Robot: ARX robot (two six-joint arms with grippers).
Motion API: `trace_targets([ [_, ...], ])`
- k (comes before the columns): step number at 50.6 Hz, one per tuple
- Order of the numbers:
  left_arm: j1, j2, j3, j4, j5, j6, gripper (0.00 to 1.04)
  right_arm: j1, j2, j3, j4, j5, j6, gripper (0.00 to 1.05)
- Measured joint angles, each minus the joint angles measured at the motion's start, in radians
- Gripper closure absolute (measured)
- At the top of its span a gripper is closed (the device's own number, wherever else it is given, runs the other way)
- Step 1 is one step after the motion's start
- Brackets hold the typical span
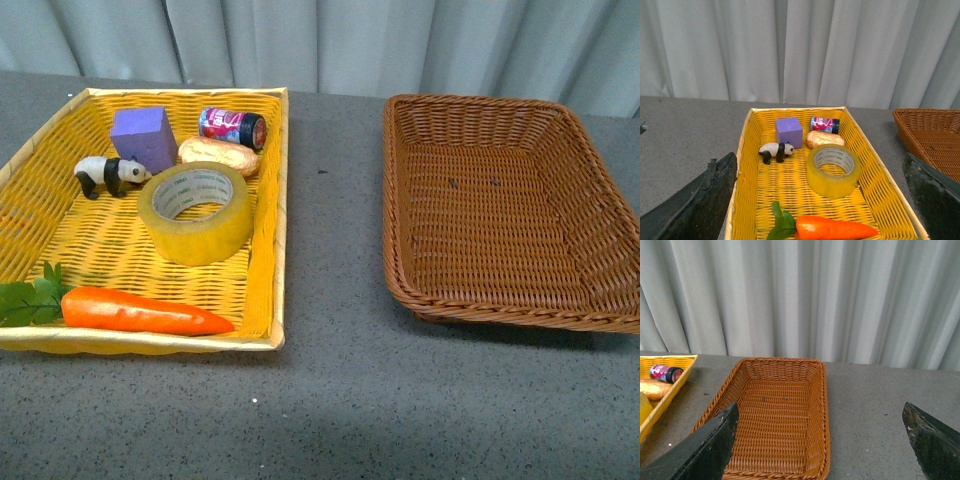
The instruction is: Move tape to another basket
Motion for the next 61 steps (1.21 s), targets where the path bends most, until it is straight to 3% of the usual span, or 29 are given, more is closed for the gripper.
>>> trace_targets([
  [21, 0.000, 0.000, 0.000, 0.000, 0.000, 0.000, 0.07, 0.000, 0.000, 0.000, 0.000, 0.000, 0.000, 0.09],
  [26, -0.043, 0.084, 0.032, -0.089, -0.153, -0.077, 0.07, 0.000, 0.000, 0.000, 0.000, 0.000, 0.000, 0.09],
  [30, -0.048, 0.309, 0.038, 0.038, -0.194, -0.150, 0.07, 0.000, -0.002, 0.000, 0.000, 0.000, 0.000, 0.09],
  [39, -0.034, 0.827, 0.158, 0.415, -0.105, -0.218, 0.07, 0.000, -0.002, 0.000, 0.000, 0.000, 0.000, 0.09],
  [43, -0.033, 1.021, 0.226, 0.504, -0.078, -0.224, 0.07, 0.000, -0.002, 0.000, 0.000, 0.000, 0.000, 0.09],
  [49, -0.021, 1.321, 0.370, 0.501, -0.017, -0.229, 0.07, 0.000, -0.002, 0.000, 0.000, 0.000, 0.000, 0.09],
  [61, -0.009, 1.641, 0.612, 0.395, -0.013, -0.255, 0.07, 0.000, -0.002, 0.000, 0.000, 0.000, 0.000, 0.09],
])
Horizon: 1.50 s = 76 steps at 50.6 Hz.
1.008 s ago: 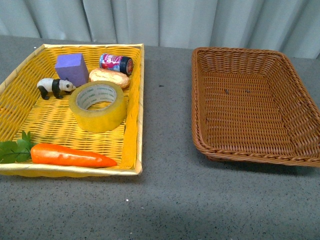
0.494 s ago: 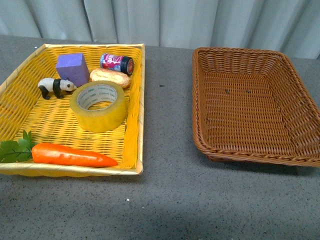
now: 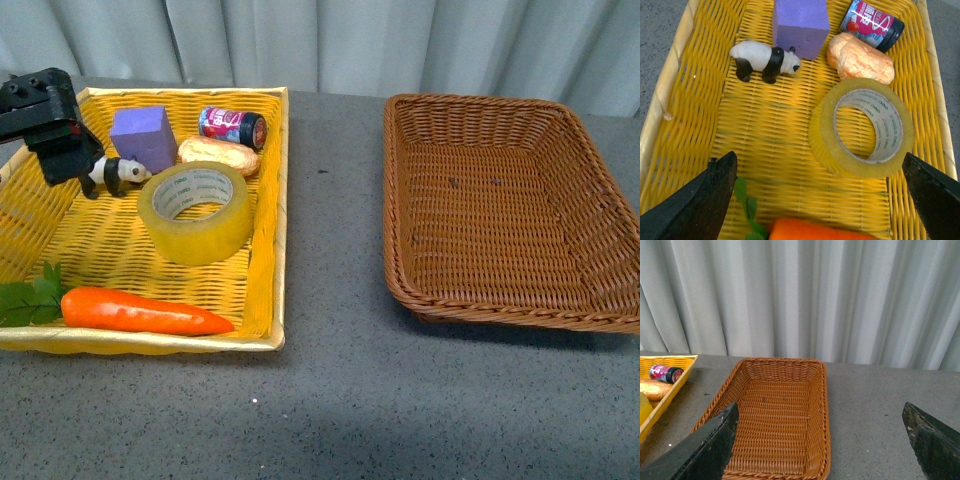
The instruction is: Move tape to another basket
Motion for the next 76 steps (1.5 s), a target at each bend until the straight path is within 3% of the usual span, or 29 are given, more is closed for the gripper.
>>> trace_targets([
  [28, -0.026, 0.339, 0.319, -0.130, 0.014, -0.083, 0.07, 0.000, 0.000, 0.000, 0.000, 0.000, 0.000, 0.09],
  [60, -0.040, 0.504, 0.441, -0.225, 0.007, -0.112, 0.07, 0.000, 0.000, 0.000, 0.000, 0.000, 0.000, 0.09],
  [67, -0.040, 0.516, 0.453, -0.229, -0.001, -0.113, 0.37, 0.000, 0.000, 0.000, 0.000, 0.000, 0.000, 0.09],
  [76, -0.040, 0.516, 0.458, -0.224, 0.007, -0.112, 0.64, 0.000, 0.000, 0.000, 0.000, 0.000, 0.000, 0.09],
])
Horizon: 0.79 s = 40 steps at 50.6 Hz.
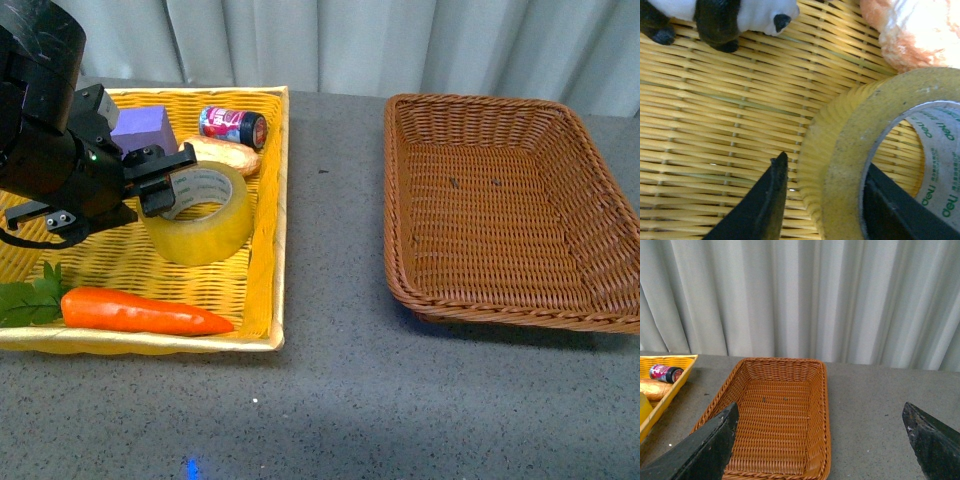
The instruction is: Move tape to another basket
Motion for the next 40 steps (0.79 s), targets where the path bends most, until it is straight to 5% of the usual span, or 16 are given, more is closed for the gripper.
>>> trace_targets([
  [9, -0.008, -0.012, 0.003, -0.011, -0.016, 0.021, 0.87, 0.000, 0.000, 0.000, 0.000, 0.000, 0.000, 0.09],
  [23, -0.029, -0.105, -0.008, -0.006, 0.012, 0.168, 0.87, 0.000, 0.000, 0.000, 0.000, 0.000, 0.000, 0.09],
  [40, -0.183, -0.199, 0.077, -0.037, 0.155, 0.649, 0.87, 0.000, 0.000, 0.000, 0.000, 0.000, 0.000, 0.09],
])
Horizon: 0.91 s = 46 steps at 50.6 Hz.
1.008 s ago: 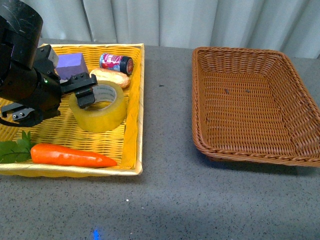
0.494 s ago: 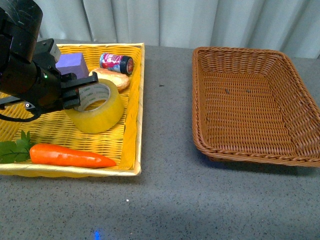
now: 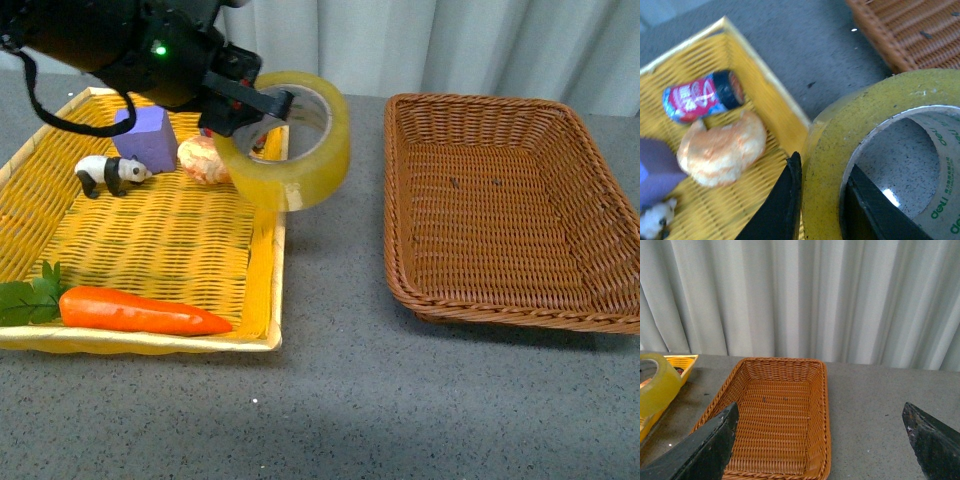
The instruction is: Move tape to another basket
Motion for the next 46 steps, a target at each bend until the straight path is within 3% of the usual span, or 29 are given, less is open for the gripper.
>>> trace_targets([
  [23, -0.171, 0.049, 0.146, 0.011, 0.112, 0.309, 0.87, 0.000, 0.000, 0.000, 0.000, 0.000, 0.000, 0.09],
  [32, -0.204, 0.057, 0.154, 0.000, 0.164, 0.384, 0.87, 0.000, 0.000, 0.000, 0.000, 0.000, 0.000, 0.09],
  [46, -0.214, 0.058, 0.167, -0.053, 0.169, 0.420, 0.87, 0.000, 0.000, 0.000, 0.000, 0.000, 0.000, 0.09],
])
